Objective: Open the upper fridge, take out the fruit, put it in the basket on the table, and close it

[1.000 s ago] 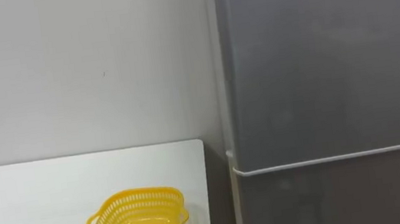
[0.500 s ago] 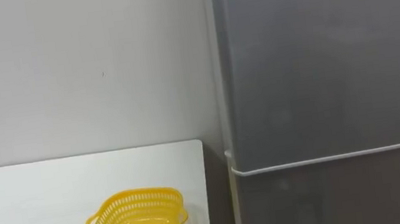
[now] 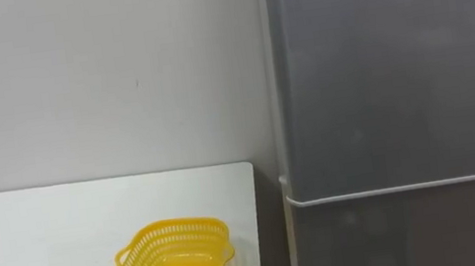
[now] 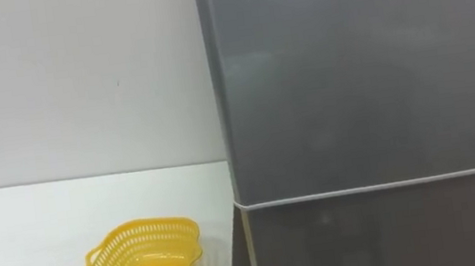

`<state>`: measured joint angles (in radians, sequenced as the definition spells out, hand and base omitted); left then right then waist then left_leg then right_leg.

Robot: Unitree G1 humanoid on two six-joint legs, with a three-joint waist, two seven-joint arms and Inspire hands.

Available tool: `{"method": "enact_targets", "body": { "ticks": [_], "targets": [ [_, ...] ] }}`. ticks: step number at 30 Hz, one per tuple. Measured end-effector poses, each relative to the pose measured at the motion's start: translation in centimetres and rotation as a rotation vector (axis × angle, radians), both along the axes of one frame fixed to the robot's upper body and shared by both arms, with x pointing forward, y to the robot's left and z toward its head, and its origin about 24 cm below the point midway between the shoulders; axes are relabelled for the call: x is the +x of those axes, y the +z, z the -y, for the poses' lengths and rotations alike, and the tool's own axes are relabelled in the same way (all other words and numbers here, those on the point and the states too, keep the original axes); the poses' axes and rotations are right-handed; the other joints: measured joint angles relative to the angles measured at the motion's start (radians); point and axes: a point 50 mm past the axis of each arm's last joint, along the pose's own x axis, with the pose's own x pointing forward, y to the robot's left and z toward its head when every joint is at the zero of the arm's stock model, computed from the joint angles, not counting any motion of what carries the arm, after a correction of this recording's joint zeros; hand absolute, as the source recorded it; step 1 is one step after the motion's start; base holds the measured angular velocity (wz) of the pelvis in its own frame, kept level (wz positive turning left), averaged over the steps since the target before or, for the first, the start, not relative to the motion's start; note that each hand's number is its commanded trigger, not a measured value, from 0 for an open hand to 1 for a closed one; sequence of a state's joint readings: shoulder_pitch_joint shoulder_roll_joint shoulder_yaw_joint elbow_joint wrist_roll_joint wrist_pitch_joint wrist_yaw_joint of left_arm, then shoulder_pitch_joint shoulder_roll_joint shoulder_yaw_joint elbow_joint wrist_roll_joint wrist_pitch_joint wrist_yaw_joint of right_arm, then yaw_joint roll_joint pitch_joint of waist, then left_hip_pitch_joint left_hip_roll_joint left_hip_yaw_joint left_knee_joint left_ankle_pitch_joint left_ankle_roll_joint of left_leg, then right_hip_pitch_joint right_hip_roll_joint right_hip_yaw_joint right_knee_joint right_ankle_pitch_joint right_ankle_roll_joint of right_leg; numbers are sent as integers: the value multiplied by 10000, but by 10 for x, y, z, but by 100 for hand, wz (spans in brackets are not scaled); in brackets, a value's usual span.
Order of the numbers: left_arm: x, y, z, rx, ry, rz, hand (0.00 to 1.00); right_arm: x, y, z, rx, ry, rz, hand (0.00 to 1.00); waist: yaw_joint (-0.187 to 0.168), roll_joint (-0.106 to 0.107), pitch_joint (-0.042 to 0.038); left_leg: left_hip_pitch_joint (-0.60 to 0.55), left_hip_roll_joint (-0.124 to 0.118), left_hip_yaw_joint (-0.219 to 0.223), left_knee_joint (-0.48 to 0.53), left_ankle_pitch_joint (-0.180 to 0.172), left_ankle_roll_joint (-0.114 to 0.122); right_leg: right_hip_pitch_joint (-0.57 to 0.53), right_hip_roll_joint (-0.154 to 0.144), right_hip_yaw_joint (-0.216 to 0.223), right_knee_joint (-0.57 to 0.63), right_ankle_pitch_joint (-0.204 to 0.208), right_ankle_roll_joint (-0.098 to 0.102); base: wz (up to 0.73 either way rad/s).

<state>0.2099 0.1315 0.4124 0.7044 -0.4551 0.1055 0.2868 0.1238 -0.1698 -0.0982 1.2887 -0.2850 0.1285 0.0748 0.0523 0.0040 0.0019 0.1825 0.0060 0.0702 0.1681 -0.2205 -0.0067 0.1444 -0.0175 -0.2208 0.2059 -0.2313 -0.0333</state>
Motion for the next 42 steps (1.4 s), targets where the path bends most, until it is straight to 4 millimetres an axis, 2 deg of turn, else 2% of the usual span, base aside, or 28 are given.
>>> {"method": "enact_targets", "body": {
  "ticks": [2, 5, 6, 8, 9, 12, 14, 15, 17, 20, 22, 23, 24, 29, 35, 39, 42],
  "targets": [
    [16, 17, -10, 653, 451, 1021, 0, 3, 1, 3, -28, -176, 251, 0, 28, 16, -40, -67, 5, -3, 6, 1, 0, -65, 8, 6, 10, 7, -9, 0],
    [43, 56, -23, 2068, 901, 2943, 0, 7, 3, 8, -84, -223, 571, 0, 102, -110, -35, -67, 4, 5, 1, 1, 0, -72, 8, 13, -5, 6, -10, -1],
    [47, 63, -24, 2245, 958, 3247, 0, 9, 3, 8, -76, -154, 642, 0, 89, -87, -50, -68, 4, -3, -2, 1, -1, -70, 11, 17, -14, 7, -10, 0],
    [61, 90, -27, 3022, 1051, 4429, 0, 12, 3, 8, -37, 7, 849, 0, 114, -130, -55, -38, 4, -41, -3, 1, 0, -63, 17, 33, -16, 14, -17, 0],
    [64, 96, -27, 3209, 1096, 4709, 0, 13, 3, 8, -33, 24, 910, 0, 112, -135, -55, -41, 2, -54, -6, 1, 0, -54, 13, 22, -12, 17, -17, 0],
    [73, 128, -29, 4022, 1330, 5993, 0, 14, 4, 9, -41, 226, 1023, 0, 84, -136, -58, -54, -14, -124, -9, 1, 0, -68, 3, 9, -25, 18, -15, 0],
    [77, 158, -28, 4812, 1470, 7112, 0, 13, 4, 10, -80, 123, 1042, 0, 77, -132, -53, -55, -17, -166, -9, 1, 0, -56, 4, 3, -35, 18, -16, 0],
    [79, 166, -28, 4976, 1491, 7439, 0, 12, 4, 11, -83, 95, 1036, 0, 83, -125, -51, -51, -16, -159, -9, 1, 0, -52, 7, 17, -39, 18, -16, -3],
    [80, 188, -26, 5693, 1492, 8361, 0, 9, 4, 11, -67, 36, 1045, 0, 107, -66, -21, 14, -14, -169, -11, 1, 0, -13, 25, 104, -41, 18, -16, -9],
    [81, 204, -22, 6333, 1314, 8867, 0, 5, 4, 10, 103, 18, 917, 0, 95, 28, -15, 3, -15, -196, -5, 0, -1, -37, 24, 134, -44, 17, -17, -4],
    [82, 219, -16, 6589, 1082, 9525, 0, -1, 4, 9, 255, -23, 770, 0, -16, 72, 19, -7, -22, -219, -7, 0, -1, -25, 8, 77, -43, 17, -16, 6],
    [82, 226, -14, 6686, 958, 9879, 0, -3, 3, 9, 313, -34, 689, 0, -55, 15, 27, -19, -23, -219, -7, 0, -1, -12, -2, 25, -39, 17, -15, 9],
    [83, 229, -12, 6735, 854, 10042, 0, -4, 3, 9, 354, -41, 638, 0, -115, 104, 28, -16, -22, -219, -7, 0, -1, -7, 0, 17, -46, 17, -15, 7],
    [89, 253, 3, 6815, -386, 11517, 0, -8, 2, 5, 502, 556, 377, 0, -465, 25, 80, -3, -17, -242, -7, 1, 0, 17, 26, 25, -175, 26, -8, 1],
    [102, 265, 20, 6534, -2147, 12514, 0, -7, 2, 4, 608, 600, 330, 0, -700, -13, 28, -39, -13, -232, -6, 1, 0, 0, 26, -16, -185, 37, -7, 0],
    [107, 266, 28, 6224, -3039, 12847, 0, -8, 2, 4, 629, 569, 297, 0, -778, -39, 36, -6, -2, -157, -23, 1, -1, -17, 46, 97, -185, 41, -15, -7],
    [117, 266, 42, 5532, -4194, 13225, 0, -8, 2, 3, 654, 548, 301, 0, -775, -29, 26, -22, -4, -146, -23, 1, -1, -41, 61, 206, -188, 41, -15, -9]
  ]
}}
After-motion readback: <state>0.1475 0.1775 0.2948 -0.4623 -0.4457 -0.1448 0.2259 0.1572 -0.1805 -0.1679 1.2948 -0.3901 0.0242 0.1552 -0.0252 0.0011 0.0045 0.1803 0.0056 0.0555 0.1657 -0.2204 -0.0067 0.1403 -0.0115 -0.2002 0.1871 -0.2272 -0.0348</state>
